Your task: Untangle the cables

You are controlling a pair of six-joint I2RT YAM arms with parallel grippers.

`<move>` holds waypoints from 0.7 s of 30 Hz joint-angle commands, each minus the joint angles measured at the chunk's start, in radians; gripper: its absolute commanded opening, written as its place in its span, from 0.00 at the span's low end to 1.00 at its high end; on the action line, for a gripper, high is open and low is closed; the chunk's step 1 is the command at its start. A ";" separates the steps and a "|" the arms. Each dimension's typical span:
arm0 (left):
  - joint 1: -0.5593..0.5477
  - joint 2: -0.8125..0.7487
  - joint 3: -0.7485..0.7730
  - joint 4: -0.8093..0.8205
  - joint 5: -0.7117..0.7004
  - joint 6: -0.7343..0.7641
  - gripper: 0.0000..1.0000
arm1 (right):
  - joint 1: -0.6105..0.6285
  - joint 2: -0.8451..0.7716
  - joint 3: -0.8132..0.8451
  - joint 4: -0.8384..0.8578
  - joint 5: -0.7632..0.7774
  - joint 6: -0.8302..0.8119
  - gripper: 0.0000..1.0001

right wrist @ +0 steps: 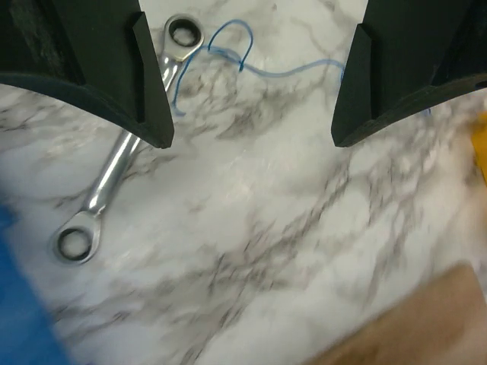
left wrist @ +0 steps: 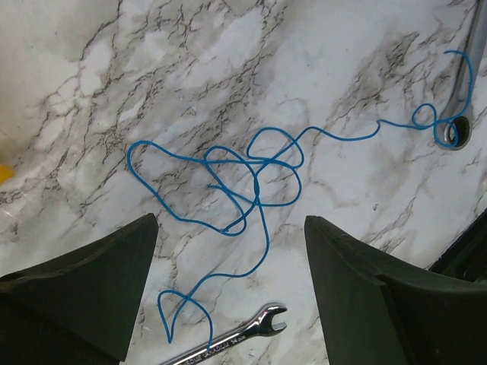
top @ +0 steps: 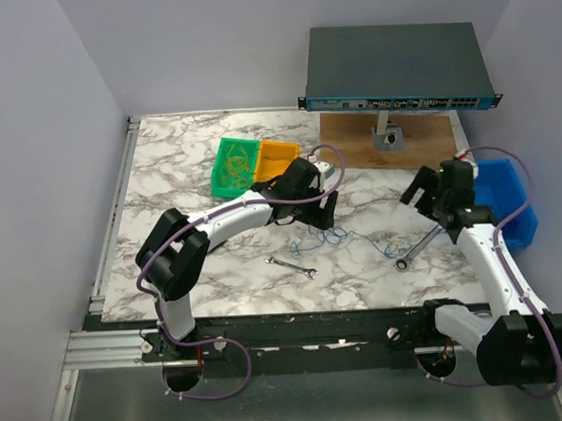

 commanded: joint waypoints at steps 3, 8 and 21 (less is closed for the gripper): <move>0.002 0.067 0.073 -0.145 -0.038 0.011 0.80 | 0.317 0.100 -0.019 -0.091 0.105 0.067 0.93; 0.002 0.097 0.088 -0.147 -0.034 0.016 0.75 | 0.472 0.202 -0.024 -0.139 0.197 0.140 0.90; 0.002 0.140 0.120 -0.156 0.012 0.013 0.56 | 0.722 0.446 0.059 -0.395 0.477 0.387 0.83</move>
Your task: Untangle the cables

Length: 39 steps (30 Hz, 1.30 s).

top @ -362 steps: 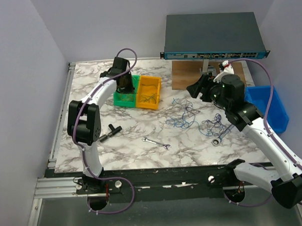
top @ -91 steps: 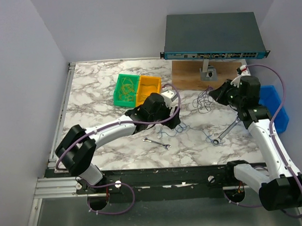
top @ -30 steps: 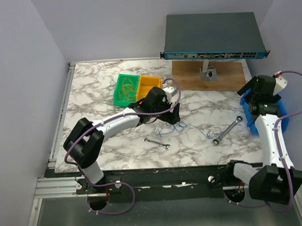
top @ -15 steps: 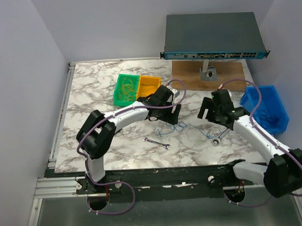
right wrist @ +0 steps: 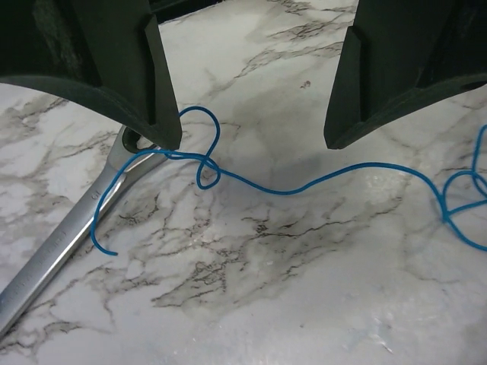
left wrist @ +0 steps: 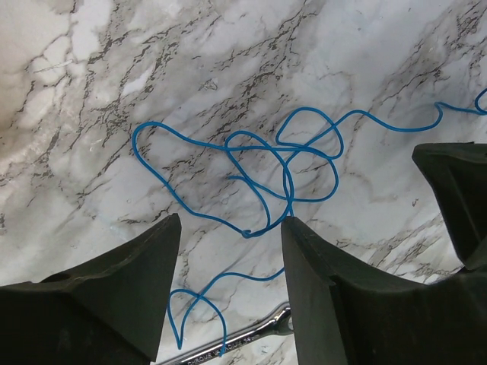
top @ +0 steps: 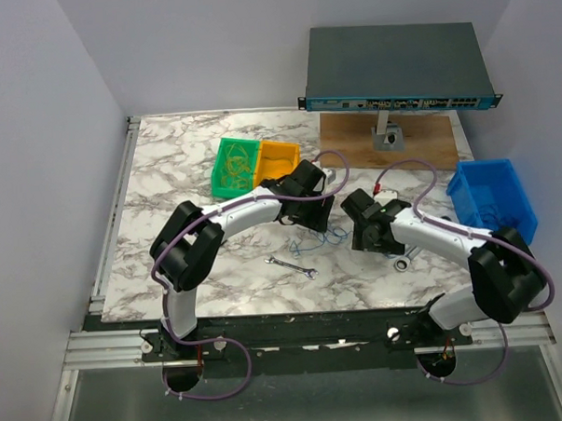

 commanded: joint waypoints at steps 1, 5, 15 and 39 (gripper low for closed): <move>0.003 0.017 0.027 -0.008 0.032 0.006 0.56 | 0.039 0.076 0.047 -0.144 0.140 0.131 0.83; 0.003 0.021 0.029 -0.008 0.047 0.002 0.56 | 0.047 0.091 0.063 -0.189 0.171 0.171 0.83; 0.002 0.009 0.021 0.001 0.078 -0.002 0.55 | 0.046 0.125 0.070 -0.217 0.254 0.228 0.24; 0.007 -0.049 -0.019 0.039 0.081 0.007 0.00 | 0.046 -0.277 0.024 0.195 -0.041 0.020 0.01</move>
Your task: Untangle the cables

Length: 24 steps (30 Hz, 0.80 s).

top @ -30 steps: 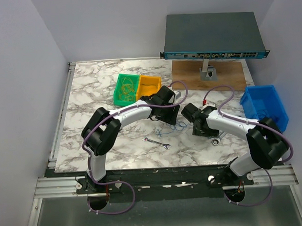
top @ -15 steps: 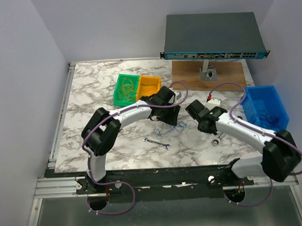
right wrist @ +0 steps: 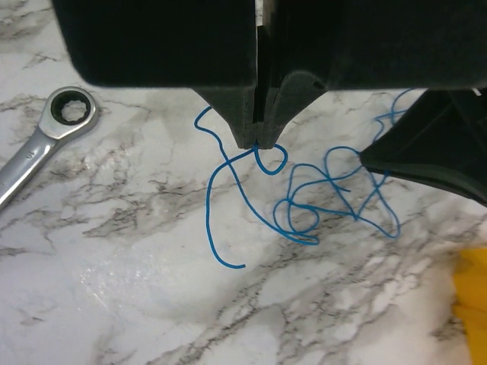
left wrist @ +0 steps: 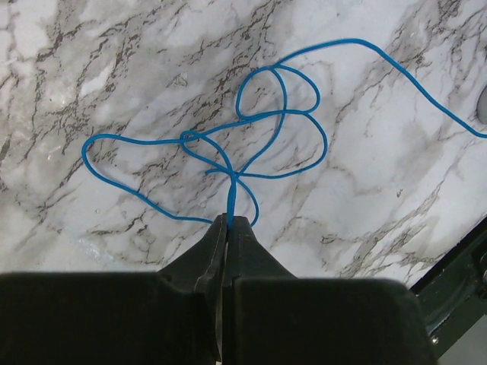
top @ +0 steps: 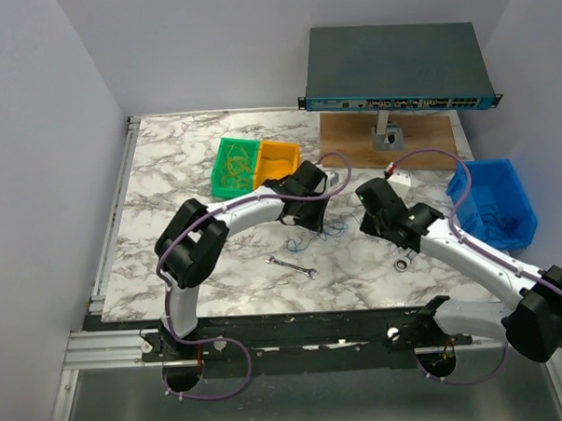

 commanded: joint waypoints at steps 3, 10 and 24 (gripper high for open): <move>0.008 -0.168 -0.078 0.075 0.007 0.005 0.00 | 0.005 -0.087 0.002 0.144 -0.095 -0.084 0.01; 0.074 -0.276 -0.054 0.036 0.015 -0.026 0.00 | 0.005 -0.061 0.110 0.220 -0.217 -0.153 0.01; 0.199 -0.206 0.301 -0.160 0.010 -0.058 0.00 | 0.005 0.130 0.341 0.424 -0.377 -0.290 0.01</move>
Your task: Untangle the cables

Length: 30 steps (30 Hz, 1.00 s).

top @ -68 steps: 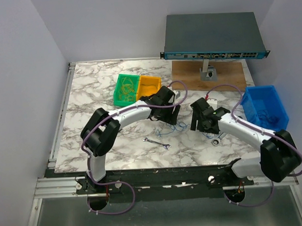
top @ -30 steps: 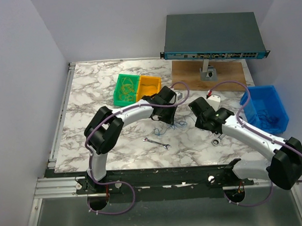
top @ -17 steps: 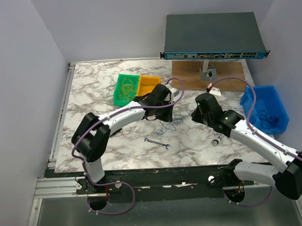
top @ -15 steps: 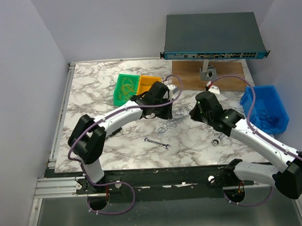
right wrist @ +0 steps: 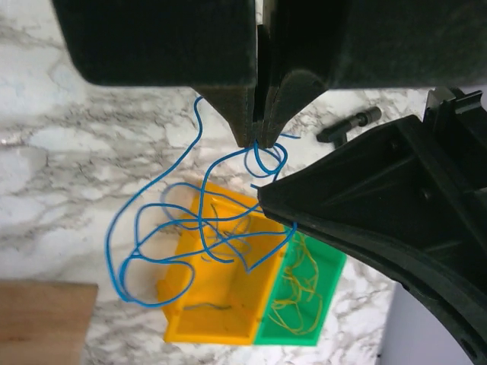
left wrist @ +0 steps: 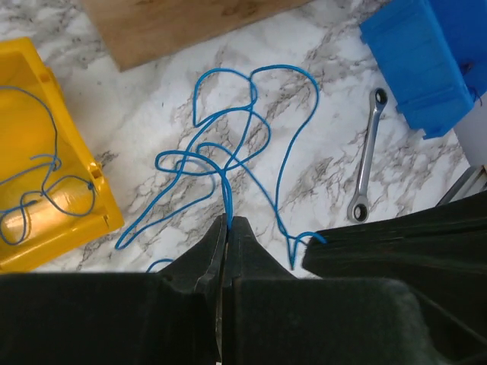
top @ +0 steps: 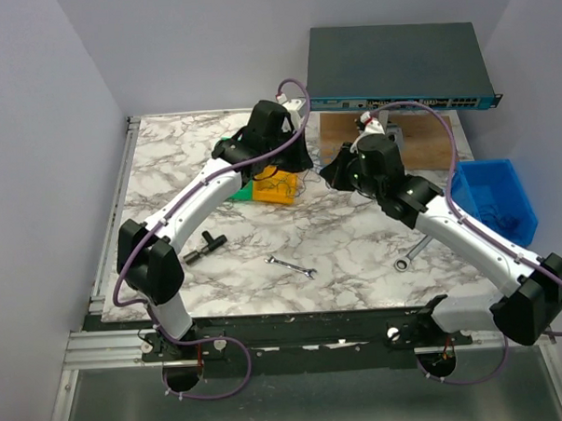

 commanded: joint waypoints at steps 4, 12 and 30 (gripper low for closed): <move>0.074 0.072 0.151 -0.090 -0.015 -0.016 0.00 | 0.006 0.113 0.100 0.131 -0.092 -0.078 0.01; 0.152 0.143 0.228 -0.072 -0.020 -0.053 0.00 | 0.005 0.251 0.166 0.234 -0.137 -0.132 0.01; 0.229 0.316 0.247 0.005 -0.082 -0.084 0.00 | 0.005 0.570 0.242 0.453 -0.209 -0.146 0.01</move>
